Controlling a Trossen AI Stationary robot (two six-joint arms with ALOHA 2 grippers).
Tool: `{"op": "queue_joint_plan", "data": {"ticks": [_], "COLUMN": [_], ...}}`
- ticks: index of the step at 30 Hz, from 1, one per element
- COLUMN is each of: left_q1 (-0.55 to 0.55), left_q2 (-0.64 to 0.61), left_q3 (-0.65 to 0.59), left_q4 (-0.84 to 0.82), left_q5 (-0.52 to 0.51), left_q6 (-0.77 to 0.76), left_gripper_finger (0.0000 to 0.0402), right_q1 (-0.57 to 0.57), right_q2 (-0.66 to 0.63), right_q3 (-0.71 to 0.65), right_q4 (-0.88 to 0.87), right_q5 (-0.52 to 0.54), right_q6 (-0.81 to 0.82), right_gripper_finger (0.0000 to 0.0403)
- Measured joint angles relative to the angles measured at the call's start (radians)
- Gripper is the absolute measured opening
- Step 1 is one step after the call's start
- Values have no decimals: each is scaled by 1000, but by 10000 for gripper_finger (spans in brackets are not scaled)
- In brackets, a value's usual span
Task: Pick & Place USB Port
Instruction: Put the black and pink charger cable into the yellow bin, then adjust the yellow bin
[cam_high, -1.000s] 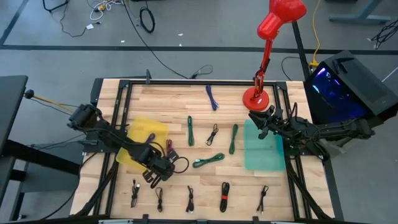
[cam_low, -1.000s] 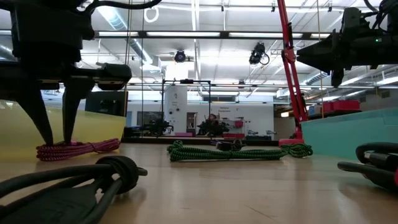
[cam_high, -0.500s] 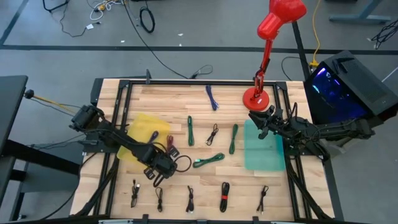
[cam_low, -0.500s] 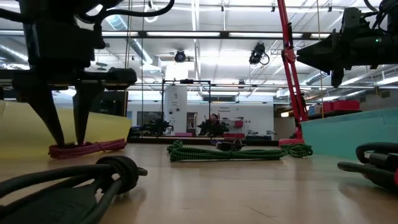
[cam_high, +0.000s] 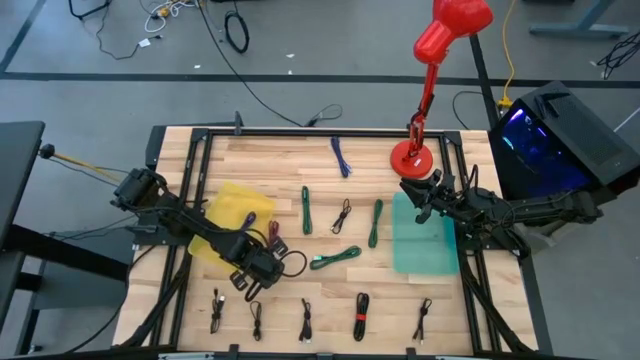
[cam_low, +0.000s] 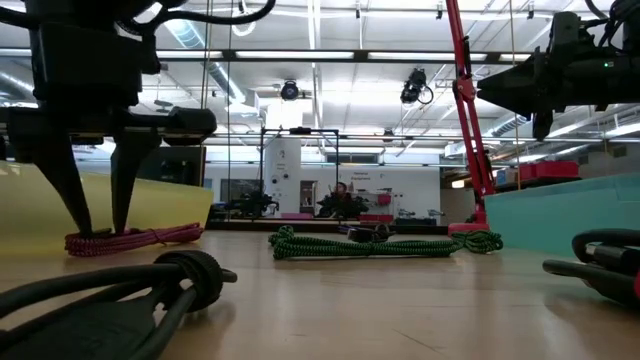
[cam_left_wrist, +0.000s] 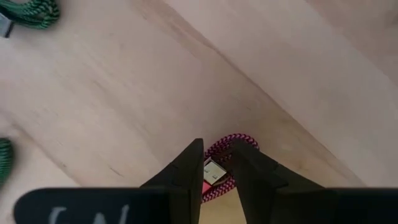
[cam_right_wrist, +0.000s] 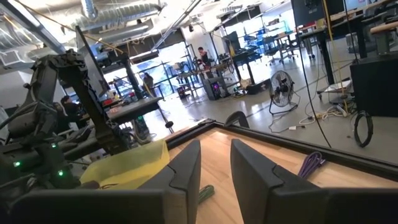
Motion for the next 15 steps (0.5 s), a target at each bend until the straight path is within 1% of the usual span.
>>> {"op": "queue_joint_plan", "data": {"ticks": [3, 6, 9, 15], "left_q1": [12, 40, 68, 82], "left_q2": [2, 3, 3, 3], "left_q3": [7, 13, 14, 15], "left_q4": [26, 69, 114, 118], "left_q5": [-55, -105, -104, -110], "left_q6": [31, 31, 7, -26], "left_gripper_finger": [89, 89, 89, 89], "right_q1": [0, 0, 0, 0], "right_q2": [0, 0, 0, 0], "right_q3": [0, 0, 0, 0], "right_q4": [0, 0, 0, 0], "right_q5": [0, 0, 0, 0], "right_q6": [0, 0, 3, 0], "right_gripper_finger": [91, 91, 91, 91]}}
